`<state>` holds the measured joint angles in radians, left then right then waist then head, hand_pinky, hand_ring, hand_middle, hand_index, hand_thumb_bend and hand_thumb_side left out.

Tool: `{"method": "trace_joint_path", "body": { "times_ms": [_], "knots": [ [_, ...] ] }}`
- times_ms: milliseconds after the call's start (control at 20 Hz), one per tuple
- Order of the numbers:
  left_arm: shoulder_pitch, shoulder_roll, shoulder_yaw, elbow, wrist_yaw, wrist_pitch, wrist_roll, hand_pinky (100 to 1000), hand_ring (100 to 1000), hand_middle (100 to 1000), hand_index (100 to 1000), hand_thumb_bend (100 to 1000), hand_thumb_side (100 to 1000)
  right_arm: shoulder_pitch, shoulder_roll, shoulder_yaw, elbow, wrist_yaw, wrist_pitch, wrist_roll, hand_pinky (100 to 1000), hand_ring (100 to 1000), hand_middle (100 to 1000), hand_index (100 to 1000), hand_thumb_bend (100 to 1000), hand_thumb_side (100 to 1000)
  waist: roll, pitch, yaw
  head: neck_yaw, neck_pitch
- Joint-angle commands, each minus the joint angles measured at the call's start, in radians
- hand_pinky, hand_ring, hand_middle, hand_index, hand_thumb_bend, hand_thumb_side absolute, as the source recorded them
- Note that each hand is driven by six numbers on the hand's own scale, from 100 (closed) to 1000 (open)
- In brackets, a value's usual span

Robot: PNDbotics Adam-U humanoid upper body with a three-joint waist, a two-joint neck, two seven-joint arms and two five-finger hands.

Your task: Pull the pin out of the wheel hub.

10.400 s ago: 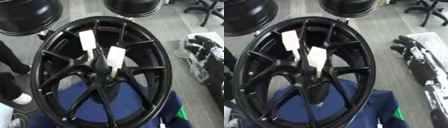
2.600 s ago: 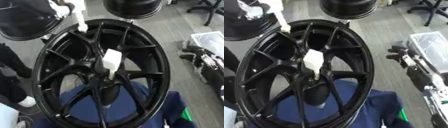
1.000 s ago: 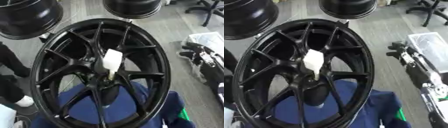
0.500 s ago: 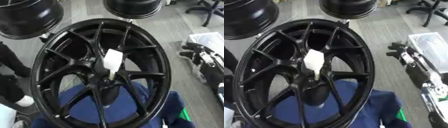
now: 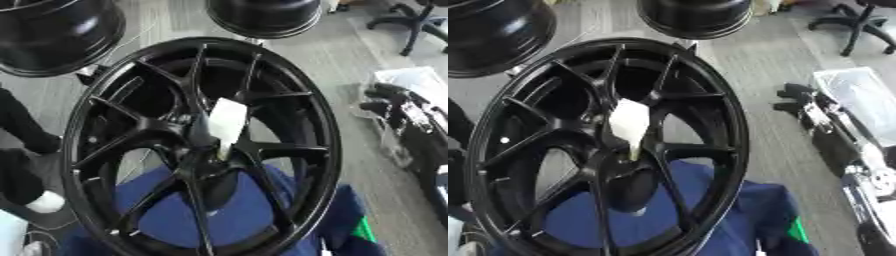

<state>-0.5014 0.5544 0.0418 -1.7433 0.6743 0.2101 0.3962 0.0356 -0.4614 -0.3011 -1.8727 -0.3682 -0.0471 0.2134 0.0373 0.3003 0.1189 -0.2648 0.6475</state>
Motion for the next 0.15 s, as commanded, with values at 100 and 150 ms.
{"method": "trace_joint_path", "body": {
  "times_ms": [100, 150],
  "knots": [
    [0.000, -0.082, -0.006, -0.028, -0.026, -0.063, 0.008, 691, 764, 716, 800, 208, 776, -0.006, -0.012, -0.008, -0.020, -0.010, -0.001, -0.004, 1000, 794, 805, 858, 100, 653, -0.005, -0.011, 0.000, 0.006, -0.007],
    [0.001, -0.101, -0.008, -0.027, -0.046, -0.073, 0.003, 688, 764, 721, 804, 205, 774, -0.006, -0.012, -0.008, -0.021, -0.011, -0.001, -0.004, 1000, 794, 805, 858, 100, 653, -0.006, -0.011, 0.000, 0.006, -0.007]
  ]
}}
